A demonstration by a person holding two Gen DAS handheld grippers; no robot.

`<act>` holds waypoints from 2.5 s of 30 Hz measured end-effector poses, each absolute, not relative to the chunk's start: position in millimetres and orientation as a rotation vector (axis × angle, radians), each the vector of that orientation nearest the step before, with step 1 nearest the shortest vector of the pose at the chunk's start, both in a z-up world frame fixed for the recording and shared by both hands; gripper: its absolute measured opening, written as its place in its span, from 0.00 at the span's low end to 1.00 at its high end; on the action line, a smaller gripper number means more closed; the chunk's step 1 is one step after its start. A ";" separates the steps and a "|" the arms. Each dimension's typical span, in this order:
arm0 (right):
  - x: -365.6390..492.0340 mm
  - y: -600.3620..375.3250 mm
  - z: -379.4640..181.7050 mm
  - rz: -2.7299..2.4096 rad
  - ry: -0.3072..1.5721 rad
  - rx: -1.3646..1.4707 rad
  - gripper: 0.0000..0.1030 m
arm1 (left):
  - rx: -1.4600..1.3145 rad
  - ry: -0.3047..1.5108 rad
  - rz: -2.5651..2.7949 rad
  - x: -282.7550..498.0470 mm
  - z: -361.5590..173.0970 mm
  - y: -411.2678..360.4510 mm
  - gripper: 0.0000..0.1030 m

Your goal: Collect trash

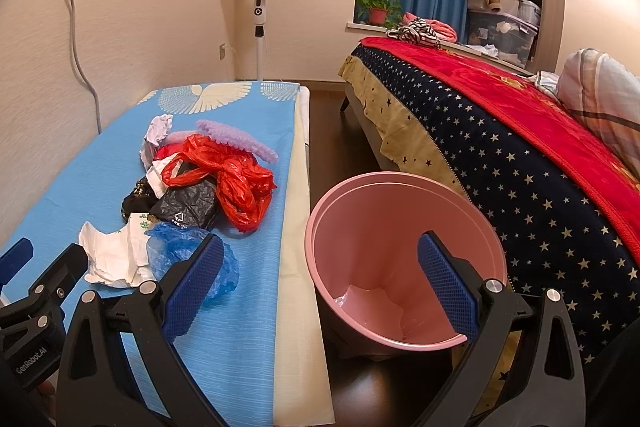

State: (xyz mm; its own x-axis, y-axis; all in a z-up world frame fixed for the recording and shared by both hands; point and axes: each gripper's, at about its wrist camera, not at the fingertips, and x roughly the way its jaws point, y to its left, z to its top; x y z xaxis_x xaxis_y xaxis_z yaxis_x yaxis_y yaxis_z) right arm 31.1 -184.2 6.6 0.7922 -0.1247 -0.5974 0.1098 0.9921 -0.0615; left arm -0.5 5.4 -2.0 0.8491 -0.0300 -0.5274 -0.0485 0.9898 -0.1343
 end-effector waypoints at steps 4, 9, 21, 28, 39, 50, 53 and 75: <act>32.2 -181.5 6.6 -0.102 0.650 -0.009 0.93 | -0.145 0.559 0.012 -0.9 -2.1 5.0 0.92; 33.8 -182.4 4.6 -0.049 0.657 0.018 0.77 | -0.148 0.563 0.031 0.6 -4.5 8.5 0.92; 53.7 -154.8 -16.3 0.108 0.705 0.056 0.71 | -0.190 0.637 0.077 20.5 -19.5 26.7 0.66; 68.5 -146.2 -29.6 0.153 0.754 0.070 0.78 | -0.222 0.678 0.082 32.8 -28.8 32.5 0.56; 86.6 -143.6 -55.5 0.185 0.869 0.105 0.58 | -0.260 0.744 0.069 47.2 -46.2 37.1 0.32; 86.3 -149.6 -54.8 0.223 0.896 0.140 0.06 | -0.273 0.744 0.070 46.0 -44.0 41.7 0.05; 82.7 -150.4 -46.7 0.224 0.877 0.138 0.04 | -0.272 0.734 0.073 42.5 -40.2 43.0 0.04; 30.2 -172.2 11.3 0.167 0.727 0.134 0.04 | -0.219 0.603 0.023 -0.7 4.4 30.6 0.03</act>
